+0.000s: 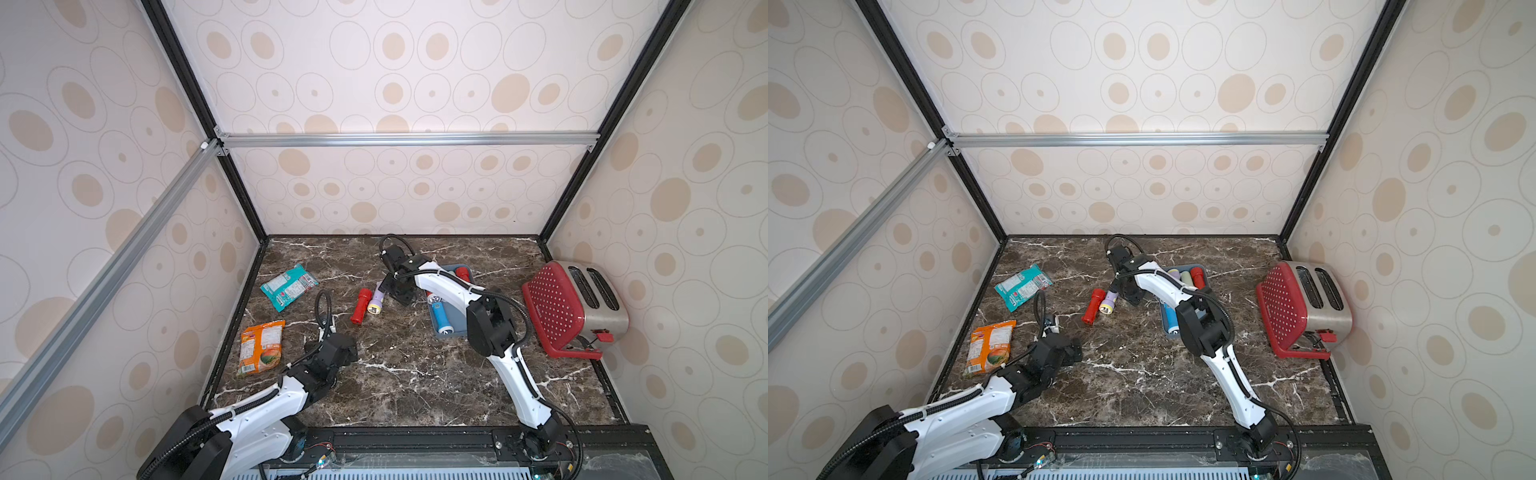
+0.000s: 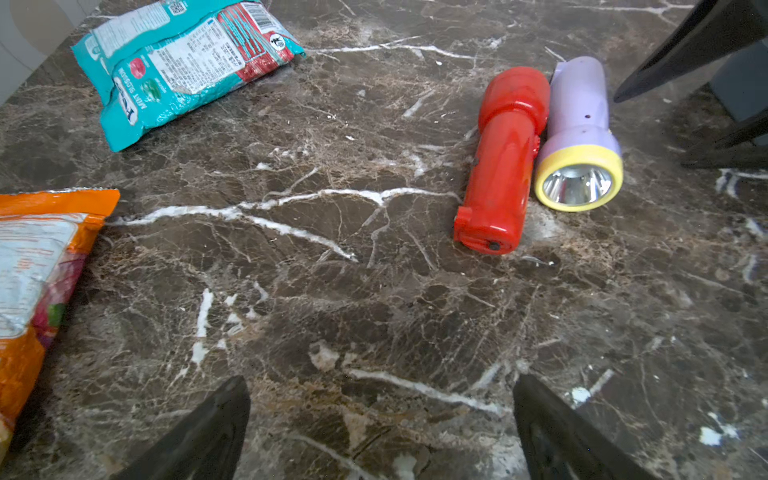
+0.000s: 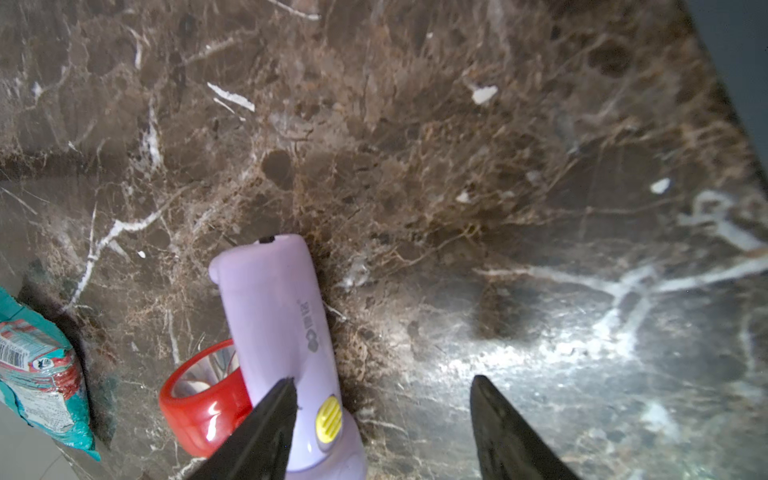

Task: Put the flashlights into the storage boxes
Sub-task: Pick up the flashlight from the center of the board.

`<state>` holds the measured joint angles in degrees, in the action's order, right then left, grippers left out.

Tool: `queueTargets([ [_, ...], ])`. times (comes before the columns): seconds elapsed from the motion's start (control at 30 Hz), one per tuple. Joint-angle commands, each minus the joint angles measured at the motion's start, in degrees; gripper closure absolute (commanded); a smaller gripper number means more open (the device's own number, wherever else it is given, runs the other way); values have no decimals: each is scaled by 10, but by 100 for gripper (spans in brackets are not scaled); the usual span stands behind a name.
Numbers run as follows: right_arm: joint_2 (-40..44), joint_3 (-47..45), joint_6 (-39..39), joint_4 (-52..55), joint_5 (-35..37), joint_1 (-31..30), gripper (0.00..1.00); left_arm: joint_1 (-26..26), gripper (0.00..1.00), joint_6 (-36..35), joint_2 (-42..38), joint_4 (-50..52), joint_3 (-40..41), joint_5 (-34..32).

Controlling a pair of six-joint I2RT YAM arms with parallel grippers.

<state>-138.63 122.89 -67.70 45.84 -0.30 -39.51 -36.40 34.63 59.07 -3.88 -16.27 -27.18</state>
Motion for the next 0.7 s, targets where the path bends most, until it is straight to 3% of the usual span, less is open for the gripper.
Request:
queueTargets([
  [0.0, 23, -10, 18, -12, 16, -13, 32, -3, 1, -8, -5, -7, 1, -4],
  [0.4, -67, 79, 116, -12, 3, -15, 37, -3, 1, -6, -2, -5, 0, -4],
  [0.47, -78, 80, 118, -7, 3, -15, 44, -3, 1, -6, -2, -4, 0, -5],
  [0.6, -85, 74, 128, -1, 12, -15, 47, -3, 1, -5, -2, -3, -1, -5],
  [0.67, -85, 73, 140, 0, 14, -15, 53, -3, 1, -5, -2, -3, 0, -6],
])
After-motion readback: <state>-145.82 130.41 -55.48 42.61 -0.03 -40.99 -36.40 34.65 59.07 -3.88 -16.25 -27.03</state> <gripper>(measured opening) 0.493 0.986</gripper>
